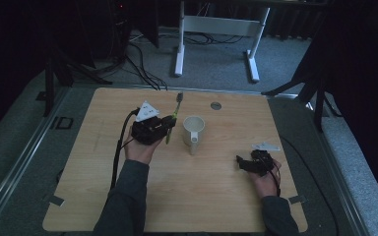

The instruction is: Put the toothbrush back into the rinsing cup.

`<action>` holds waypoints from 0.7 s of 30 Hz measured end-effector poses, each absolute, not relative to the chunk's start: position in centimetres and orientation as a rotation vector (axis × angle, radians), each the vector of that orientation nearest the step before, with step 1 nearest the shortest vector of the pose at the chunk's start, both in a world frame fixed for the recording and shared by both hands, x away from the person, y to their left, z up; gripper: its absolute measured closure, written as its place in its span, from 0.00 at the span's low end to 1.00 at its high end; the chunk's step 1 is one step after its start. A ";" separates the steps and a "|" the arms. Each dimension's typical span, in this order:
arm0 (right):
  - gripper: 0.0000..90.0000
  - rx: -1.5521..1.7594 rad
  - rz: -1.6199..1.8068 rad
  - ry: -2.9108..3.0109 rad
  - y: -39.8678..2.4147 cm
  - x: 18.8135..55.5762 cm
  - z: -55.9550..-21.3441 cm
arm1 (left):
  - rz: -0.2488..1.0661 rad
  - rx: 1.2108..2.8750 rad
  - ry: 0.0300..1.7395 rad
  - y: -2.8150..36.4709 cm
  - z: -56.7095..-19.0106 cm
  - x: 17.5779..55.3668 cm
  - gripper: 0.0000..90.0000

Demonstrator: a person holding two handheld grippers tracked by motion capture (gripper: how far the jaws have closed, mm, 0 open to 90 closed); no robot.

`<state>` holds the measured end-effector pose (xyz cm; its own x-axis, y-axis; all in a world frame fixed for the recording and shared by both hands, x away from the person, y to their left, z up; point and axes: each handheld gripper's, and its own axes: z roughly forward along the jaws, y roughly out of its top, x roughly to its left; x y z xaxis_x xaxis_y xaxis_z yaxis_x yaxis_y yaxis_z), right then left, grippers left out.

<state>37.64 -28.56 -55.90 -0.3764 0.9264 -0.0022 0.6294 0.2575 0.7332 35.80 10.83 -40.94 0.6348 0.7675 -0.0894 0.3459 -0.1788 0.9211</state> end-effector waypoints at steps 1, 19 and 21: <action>0.27 1.412 0.914 2.099 -28.6 37.6 -55.9 | 0.486 1.774 0.899 10.8 -40.9 35.8 0.88; 0.27 1.412 0.915 2.099 -28.6 37.6 -55.9 | 0.451 1.744 0.864 10.4 -41.3 36.2 0.88; 0.27 1.410 0.914 2.099 -28.6 37.6 -55.9 | 0.440 1.737 0.862 10.3 -41.4 36.3 0.88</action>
